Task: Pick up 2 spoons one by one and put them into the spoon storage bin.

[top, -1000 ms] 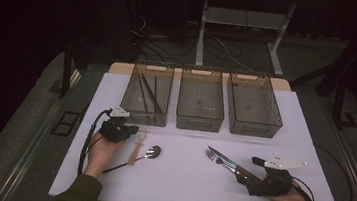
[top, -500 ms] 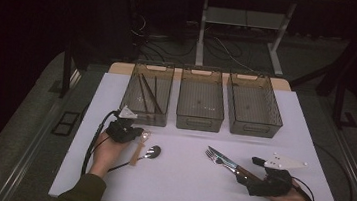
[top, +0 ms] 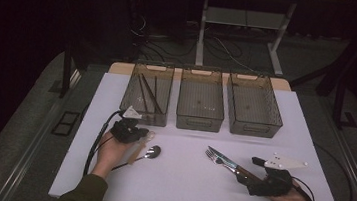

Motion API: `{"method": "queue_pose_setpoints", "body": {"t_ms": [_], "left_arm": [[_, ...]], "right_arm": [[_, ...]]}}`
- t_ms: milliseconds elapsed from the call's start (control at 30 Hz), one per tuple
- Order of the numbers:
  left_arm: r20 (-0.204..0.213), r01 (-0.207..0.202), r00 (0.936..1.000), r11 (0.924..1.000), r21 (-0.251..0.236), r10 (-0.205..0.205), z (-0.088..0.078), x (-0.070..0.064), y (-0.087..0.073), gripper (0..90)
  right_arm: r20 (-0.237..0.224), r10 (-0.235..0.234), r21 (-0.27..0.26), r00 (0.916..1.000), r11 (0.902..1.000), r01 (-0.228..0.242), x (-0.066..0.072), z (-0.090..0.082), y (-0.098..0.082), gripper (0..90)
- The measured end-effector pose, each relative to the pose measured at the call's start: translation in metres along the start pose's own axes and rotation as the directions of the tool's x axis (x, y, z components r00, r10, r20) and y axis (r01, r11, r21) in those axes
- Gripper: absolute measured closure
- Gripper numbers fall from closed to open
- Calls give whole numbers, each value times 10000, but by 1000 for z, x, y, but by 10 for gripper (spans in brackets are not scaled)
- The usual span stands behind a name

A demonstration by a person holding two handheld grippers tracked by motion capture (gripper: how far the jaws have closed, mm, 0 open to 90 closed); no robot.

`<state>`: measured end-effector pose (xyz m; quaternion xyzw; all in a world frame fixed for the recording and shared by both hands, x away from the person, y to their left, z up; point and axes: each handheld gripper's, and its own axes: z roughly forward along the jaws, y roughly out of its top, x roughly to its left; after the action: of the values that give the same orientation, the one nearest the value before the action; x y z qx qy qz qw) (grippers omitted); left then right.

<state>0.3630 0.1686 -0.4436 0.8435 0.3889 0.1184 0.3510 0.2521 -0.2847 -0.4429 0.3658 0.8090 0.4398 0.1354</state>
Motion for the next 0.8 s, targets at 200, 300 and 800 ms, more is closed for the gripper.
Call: {"method": "queue_pose_setpoints", "body": {"t_ms": [200,300,800], "left_arm": [[29,-288,9996,9994,173,288,3,-2,3,900],[56,-348,9994,9992,199,347,5,-3,4,900],[194,-814,9965,9966,125,811,7,-9,9,867]], "right_arm": [[10,19,9,10000,10000,-19,0,0,0,135],[2,13,5,10000,10000,-13,0,0,0,135],[25,5,16,10000,10000,-5,0,0,0,135]]}}
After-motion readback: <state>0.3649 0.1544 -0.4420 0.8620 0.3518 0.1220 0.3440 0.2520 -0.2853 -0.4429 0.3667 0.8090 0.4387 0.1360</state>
